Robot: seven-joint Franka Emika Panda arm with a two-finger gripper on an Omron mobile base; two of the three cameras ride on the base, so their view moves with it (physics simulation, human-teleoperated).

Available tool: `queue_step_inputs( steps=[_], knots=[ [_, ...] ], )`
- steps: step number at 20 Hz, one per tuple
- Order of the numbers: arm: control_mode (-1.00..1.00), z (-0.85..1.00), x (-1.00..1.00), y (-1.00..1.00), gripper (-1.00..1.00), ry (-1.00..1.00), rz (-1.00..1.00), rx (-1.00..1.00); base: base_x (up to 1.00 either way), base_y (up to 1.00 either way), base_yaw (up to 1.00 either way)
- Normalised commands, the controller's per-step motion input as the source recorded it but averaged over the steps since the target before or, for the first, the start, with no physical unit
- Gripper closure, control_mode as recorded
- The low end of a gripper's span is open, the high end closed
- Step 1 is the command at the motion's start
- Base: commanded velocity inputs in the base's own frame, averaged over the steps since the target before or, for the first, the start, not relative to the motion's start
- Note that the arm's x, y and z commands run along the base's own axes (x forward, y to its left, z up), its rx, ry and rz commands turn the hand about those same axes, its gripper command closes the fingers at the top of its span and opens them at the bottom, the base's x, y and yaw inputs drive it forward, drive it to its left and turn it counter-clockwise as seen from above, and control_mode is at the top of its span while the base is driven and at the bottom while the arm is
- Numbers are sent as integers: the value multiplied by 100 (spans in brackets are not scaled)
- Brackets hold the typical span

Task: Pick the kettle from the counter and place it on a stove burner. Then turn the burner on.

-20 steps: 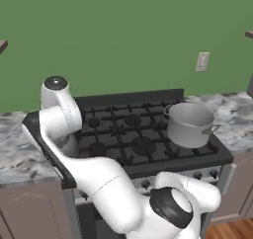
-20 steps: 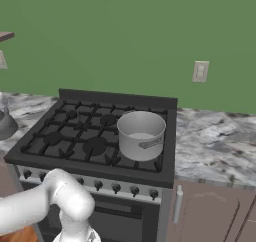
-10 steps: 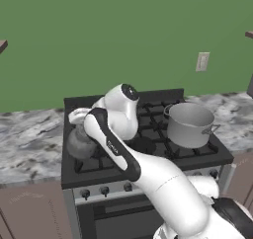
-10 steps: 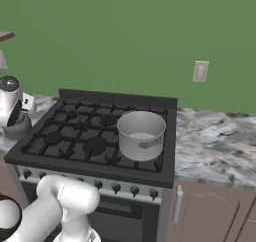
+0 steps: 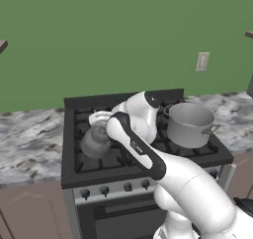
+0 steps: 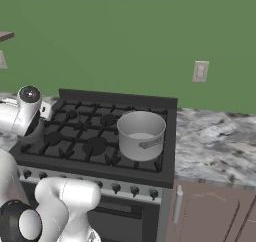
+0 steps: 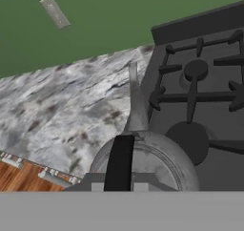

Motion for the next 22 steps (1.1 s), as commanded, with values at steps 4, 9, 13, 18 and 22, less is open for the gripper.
queue_step_inputs(
  steps=[4,9,13,18,22],
  knots=[
    [-100,3,0,0,100,0,-2,0,0,0,0],
    [-100,0,1,0,100,8,-9,-10,0,0,0],
    [-100,0,4,1,100,17,-18,-14,0,0,0],
    [-100,0,5,3,100,3,-8,-5,0,0,0],
    [-100,-1,17,0,100,0,0,0,0,0,0]
  ],
)
